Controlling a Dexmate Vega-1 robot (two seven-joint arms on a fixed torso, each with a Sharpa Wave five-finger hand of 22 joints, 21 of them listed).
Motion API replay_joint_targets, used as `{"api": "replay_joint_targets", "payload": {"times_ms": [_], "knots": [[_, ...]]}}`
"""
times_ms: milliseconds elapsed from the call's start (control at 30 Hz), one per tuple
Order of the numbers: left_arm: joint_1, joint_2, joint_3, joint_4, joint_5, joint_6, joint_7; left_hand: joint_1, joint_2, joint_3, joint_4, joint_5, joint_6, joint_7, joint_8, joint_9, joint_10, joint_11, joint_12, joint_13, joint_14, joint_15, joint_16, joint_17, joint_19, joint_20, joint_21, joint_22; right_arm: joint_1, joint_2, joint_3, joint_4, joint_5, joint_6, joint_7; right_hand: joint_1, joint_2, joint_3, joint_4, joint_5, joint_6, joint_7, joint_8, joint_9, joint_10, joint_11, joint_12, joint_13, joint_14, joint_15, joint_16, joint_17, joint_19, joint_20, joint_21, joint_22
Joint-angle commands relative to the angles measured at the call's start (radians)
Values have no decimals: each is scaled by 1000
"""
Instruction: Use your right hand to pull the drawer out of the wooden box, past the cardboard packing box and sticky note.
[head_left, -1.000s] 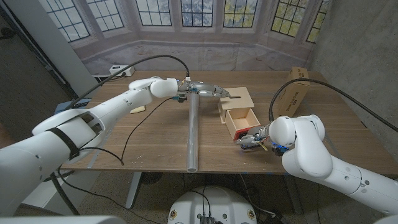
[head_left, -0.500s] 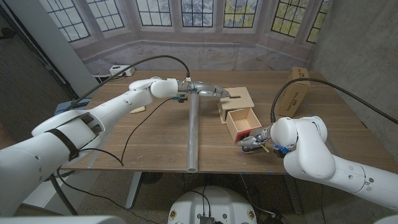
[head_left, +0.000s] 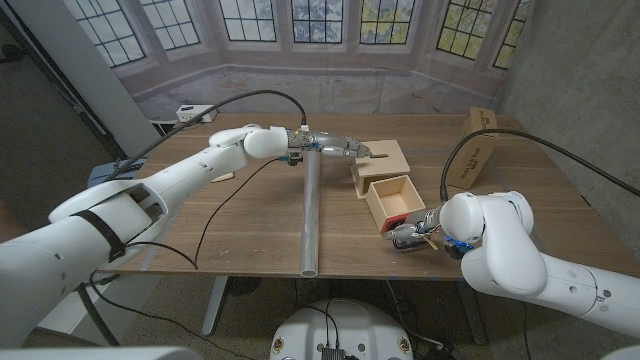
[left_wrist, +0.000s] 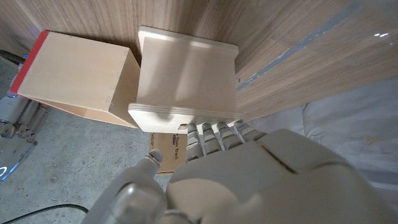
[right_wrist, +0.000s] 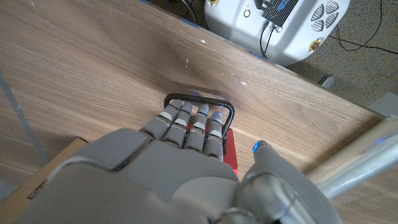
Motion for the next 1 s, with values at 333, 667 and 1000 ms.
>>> {"api": "replay_joint_targets", "payload": {"times_ms": [333,667,1000], "knots": [[41,34,-26,-80,4,36,-9,2,13,-4,-1,7,-2,2,0,3,7,3,9,6,17,3,8,4,1,12,8,6,-35,-9,12,-30,-41,0,-1,-6,1,8,-1,7,3,5,-1,1,3,3,-4,1,5,-50,-2,2,9,-55,-3,5],[57,54,-40,-106,4,46,-11,2,14,-5,-2,7,-3,3,0,3,8,3,9,6,17,3,7,4,1,12,8,6,38,-10,-56,-37,-43,-13,-1,-7,1,10,-1,7,4,5,0,1,2,3,-4,1,6,-51,-2,2,10,-55,-2,5],[62,66,-50,-107,4,46,-11,3,14,-4,-2,7,-2,2,1,2,8,2,9,6,17,3,7,4,1,13,8,6,153,-25,-164,-46,-23,-49,-1,-7,1,11,-2,8,6,5,0,1,4,4,-4,1,7,-50,-2,2,11,-55,-2,5]]}}
